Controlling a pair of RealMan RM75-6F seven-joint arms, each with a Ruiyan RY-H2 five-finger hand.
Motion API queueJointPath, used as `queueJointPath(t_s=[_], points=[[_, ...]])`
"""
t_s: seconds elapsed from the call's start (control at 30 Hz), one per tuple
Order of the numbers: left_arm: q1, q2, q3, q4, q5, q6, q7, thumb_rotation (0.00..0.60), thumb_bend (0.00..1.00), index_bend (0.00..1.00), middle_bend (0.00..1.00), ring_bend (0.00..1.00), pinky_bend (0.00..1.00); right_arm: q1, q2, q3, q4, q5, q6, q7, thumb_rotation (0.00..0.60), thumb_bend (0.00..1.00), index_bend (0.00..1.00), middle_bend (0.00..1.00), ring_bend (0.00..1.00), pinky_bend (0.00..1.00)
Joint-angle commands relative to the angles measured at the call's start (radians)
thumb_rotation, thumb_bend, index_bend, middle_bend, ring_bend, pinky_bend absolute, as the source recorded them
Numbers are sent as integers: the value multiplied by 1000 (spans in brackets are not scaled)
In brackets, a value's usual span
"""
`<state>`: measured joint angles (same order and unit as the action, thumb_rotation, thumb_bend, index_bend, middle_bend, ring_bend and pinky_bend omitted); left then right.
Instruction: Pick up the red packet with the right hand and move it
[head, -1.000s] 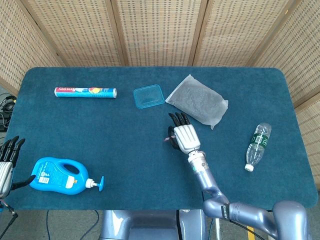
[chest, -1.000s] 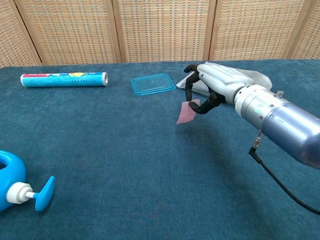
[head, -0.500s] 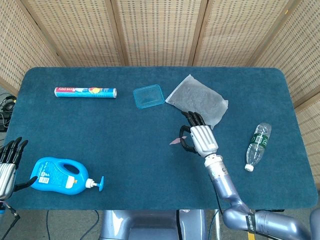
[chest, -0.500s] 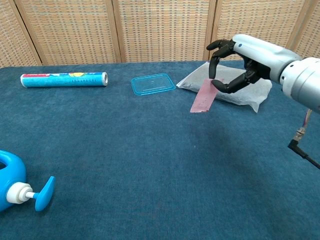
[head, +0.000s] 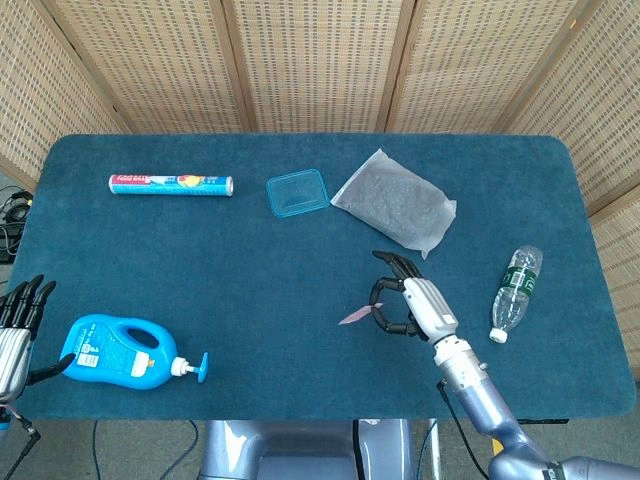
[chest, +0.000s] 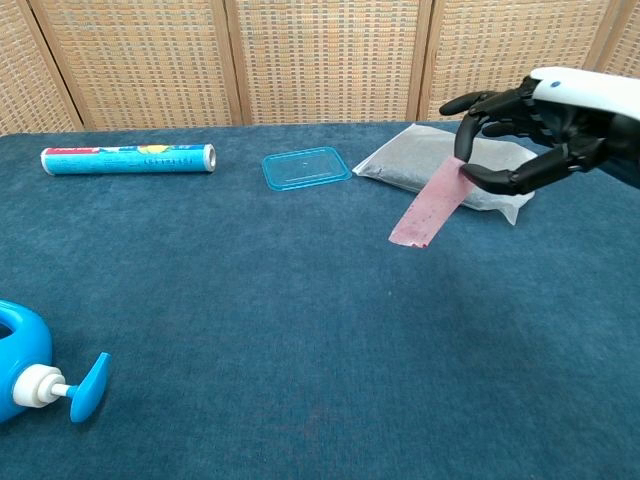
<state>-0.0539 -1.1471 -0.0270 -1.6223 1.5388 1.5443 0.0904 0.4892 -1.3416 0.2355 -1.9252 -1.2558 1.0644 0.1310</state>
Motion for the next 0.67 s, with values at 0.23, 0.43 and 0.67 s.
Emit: queueJointPath(t_s=[0.23, 0.43, 0.67], points=[[1, 2, -1, -2, 2, 3, -2, 600, 132, 0, 0, 0, 81, -41, 75, -43, -79, -96, 11, 98, 600, 583, 781, 155, 0, 0], [5, 2, 0, -5, 7, 12, 4, 600, 132, 0, 0, 0, 81, -66, 63, -86, -114, -167, 60, 85, 600, 583, 782, 155, 0, 0], [7, 5, 1, -7, 10, 16, 2, 600, 132, 0, 0, 0, 81, -77, 29, -126, -132, -219, 85, 51, 600, 583, 782, 155, 0, 0]])
